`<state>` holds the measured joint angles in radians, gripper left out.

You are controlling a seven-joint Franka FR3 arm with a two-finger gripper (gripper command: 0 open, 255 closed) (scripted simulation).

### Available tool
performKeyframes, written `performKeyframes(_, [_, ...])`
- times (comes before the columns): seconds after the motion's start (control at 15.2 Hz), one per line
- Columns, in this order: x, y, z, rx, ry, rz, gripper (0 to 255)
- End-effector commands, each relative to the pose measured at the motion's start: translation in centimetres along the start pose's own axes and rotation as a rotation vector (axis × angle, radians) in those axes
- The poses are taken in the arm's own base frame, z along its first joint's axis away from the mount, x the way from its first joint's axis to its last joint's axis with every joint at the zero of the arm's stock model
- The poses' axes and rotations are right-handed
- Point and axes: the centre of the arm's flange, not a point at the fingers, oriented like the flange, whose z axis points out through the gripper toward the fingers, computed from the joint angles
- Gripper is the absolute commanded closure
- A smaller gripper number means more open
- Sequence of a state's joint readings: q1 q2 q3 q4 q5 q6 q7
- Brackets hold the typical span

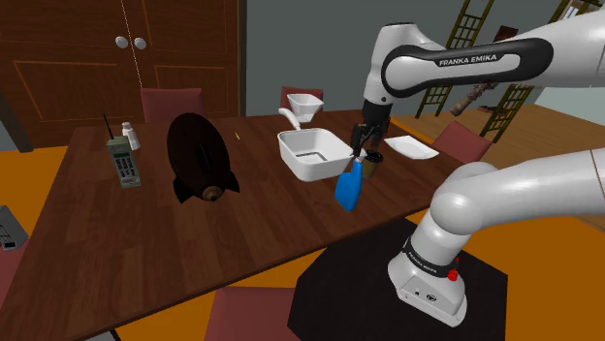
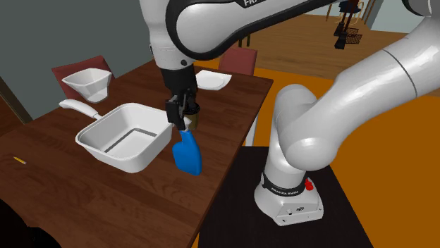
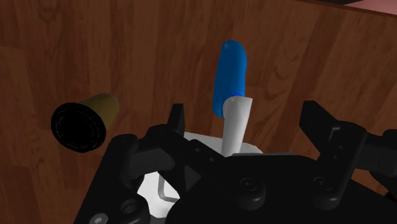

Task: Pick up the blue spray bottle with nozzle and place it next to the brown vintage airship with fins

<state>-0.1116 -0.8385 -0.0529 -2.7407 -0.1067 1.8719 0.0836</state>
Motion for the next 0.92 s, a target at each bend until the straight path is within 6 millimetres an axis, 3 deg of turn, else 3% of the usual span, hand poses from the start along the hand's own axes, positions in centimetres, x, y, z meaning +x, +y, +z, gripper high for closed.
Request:
performKeyframes(0.0, [0.1,0.0,1.2,0.0,0.0,0.001,0])
performKeyframes(0.13, [0.1,0.0,2.5,0.0,0.0,0.001,0])
performKeyframes(0.66, [0.1,0.0,2.5,0.0,0.0,0.001,0])
performKeyframes(0.73, [0.1,0.0,2.5,0.0,0.0,0.001,255])
performKeyframes(0.86, [0.1,0.0,2.5,0.0,0.0,0.001,255])
